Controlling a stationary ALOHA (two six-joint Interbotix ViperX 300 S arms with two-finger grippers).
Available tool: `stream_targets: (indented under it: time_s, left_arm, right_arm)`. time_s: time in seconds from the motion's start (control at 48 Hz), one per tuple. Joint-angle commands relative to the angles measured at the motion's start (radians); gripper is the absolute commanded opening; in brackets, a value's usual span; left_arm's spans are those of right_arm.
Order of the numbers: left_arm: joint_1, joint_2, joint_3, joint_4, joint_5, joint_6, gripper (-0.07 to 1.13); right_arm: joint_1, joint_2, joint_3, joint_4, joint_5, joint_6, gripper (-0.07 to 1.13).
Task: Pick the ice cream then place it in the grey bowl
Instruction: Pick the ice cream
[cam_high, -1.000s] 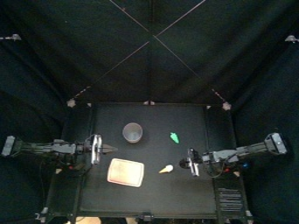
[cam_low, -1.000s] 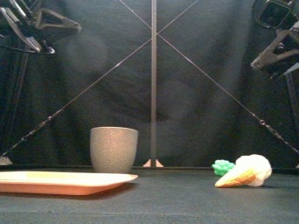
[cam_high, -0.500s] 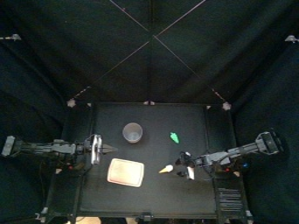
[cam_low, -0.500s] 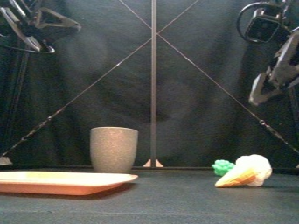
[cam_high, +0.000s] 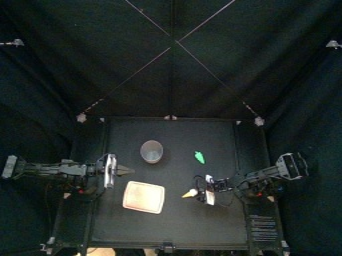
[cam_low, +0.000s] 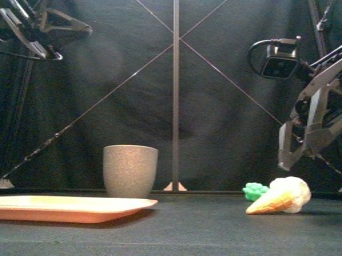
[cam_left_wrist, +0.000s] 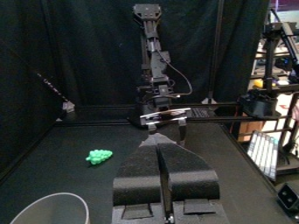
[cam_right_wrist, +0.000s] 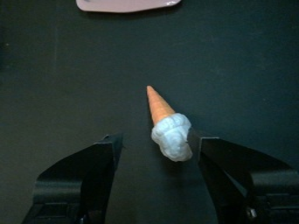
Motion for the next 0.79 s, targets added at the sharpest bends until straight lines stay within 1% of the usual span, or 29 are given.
stream_targets:
  time_s: [0.021,0.188,0.562,0.688,0.771,0.792]
  left_arm:
    - [-0.003,0.003,-0.017,0.003,-0.009,0.0,-0.03]
    - [-0.003,0.003,-0.017,0.005,-0.009,0.0,-0.03]
    - [-0.003,0.003,-0.015,0.003,-0.009,0.0,-0.03]
    - [-0.003,0.003,-0.015,0.003,-0.009,0.0,-0.03]
    - [-0.003,0.003,-0.015,0.003,-0.009,0.0,-0.03]
    - [-0.003,0.002,-0.015,0.005,-0.009,0.0,-0.03]
  right_arm:
    - [-0.017,0.032,-0.032,-0.005,-0.005,0.0,0.94]
    - [-0.035,0.091,-0.048,-0.006,-0.003,0.0,0.94]
    - [-0.035,0.169,-0.089,-0.006,0.026,0.0,0.93]
    - [-0.034,0.172,-0.094,-0.006,0.04,0.0,0.88]
    - [-0.032,0.172,-0.1,-0.006,0.041,0.002,0.8]
    - [-0.032,0.172,-0.103,-0.005,0.04,0.002,0.76]
